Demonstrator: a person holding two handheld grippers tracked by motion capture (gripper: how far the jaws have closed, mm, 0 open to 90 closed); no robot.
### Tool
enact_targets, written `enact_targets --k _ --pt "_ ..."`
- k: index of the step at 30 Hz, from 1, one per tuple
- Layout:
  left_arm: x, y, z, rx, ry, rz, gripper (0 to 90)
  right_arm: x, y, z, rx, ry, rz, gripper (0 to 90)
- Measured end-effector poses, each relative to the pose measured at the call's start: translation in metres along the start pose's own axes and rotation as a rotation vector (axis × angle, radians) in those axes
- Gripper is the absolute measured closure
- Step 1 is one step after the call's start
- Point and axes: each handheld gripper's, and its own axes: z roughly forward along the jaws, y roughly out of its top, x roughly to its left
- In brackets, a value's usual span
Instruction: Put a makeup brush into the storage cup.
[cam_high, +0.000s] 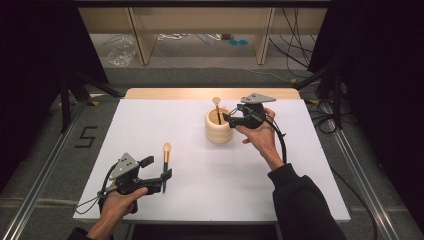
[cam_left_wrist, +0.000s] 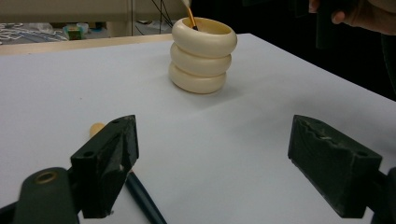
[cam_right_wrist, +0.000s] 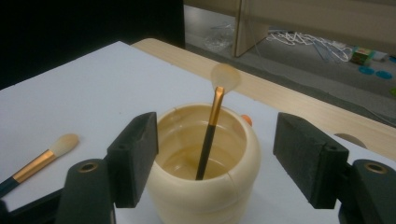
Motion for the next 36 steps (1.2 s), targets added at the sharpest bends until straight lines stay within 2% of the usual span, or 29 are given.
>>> enact_targets --k 9,12,13,16,18,23,26,27,28,29,31,32,34,35,36 --pt "0.000 0.000 0.000 0.001 0.000 -0.002 16.0 -0.001 -0.006 -0.021 -0.041 0.001 0.034 29.5" --pt "0.000 0.000 0.000 0.004 0.001 -0.002 16.0 0.002 -0.010 -0.026 -0.035 0.011 0.048 29.2" --pt "0.000 0.000 0.000 0.004 0.001 -0.002 16.0 0.003 -0.012 -0.028 -0.037 -0.001 0.037 29.2" --pt "0.000 0.000 0.000 0.006 0.002 -0.002 16.0 0.005 -0.015 -0.034 -0.039 0.005 0.045 29.0" --pt "0.000 0.000 0.000 0.005 0.002 -0.004 16.0 0.006 -0.017 -0.038 -0.050 -0.013 0.024 29.0" --pt "0.000 0.000 0.000 0.006 0.002 0.001 16.0 0.009 -0.024 -0.049 -0.048 0.001 0.036 28.6" --pt "0.000 0.000 -0.001 0.004 0.000 -0.001 16.0 0.012 -0.026 -0.054 -0.046 -0.009 0.028 27.2" --pt "0.000 0.000 -0.001 0.005 0.001 -0.002 16.0 0.012 -0.027 -0.057 -0.060 -0.012 0.023 27.2" --pt "0.000 0.000 -0.001 0.005 0.002 -0.003 16.0 0.015 -0.028 -0.059 -0.053 0.007 0.046 27.2" --pt "0.000 0.000 -0.001 0.005 0.002 -0.004 16.0 0.014 -0.029 -0.060 -0.067 -0.011 0.023 27.0" --pt "0.000 0.000 -0.001 0.006 0.003 -0.005 16.0 0.017 -0.032 -0.063 -0.051 0.000 0.045 26.4" --pt "0.000 0.000 0.000 0.007 0.002 -0.004 16.0 0.016 -0.034 -0.064 -0.060 -0.005 0.032 26.3" --pt "0.000 0.000 0.000 0.008 0.001 -0.004 16.0 0.019 -0.037 -0.066 -0.049 -0.004 0.039 25.3" --pt "0.000 0.000 0.000 0.008 0.001 -0.004 16.0 0.020 -0.039 -0.067 -0.068 -0.006 0.037 25.7" --pt "0.000 0.000 0.000 0.008 0.001 -0.004 16.0 0.021 -0.040 -0.069 -0.064 -0.010 0.038 25.6"
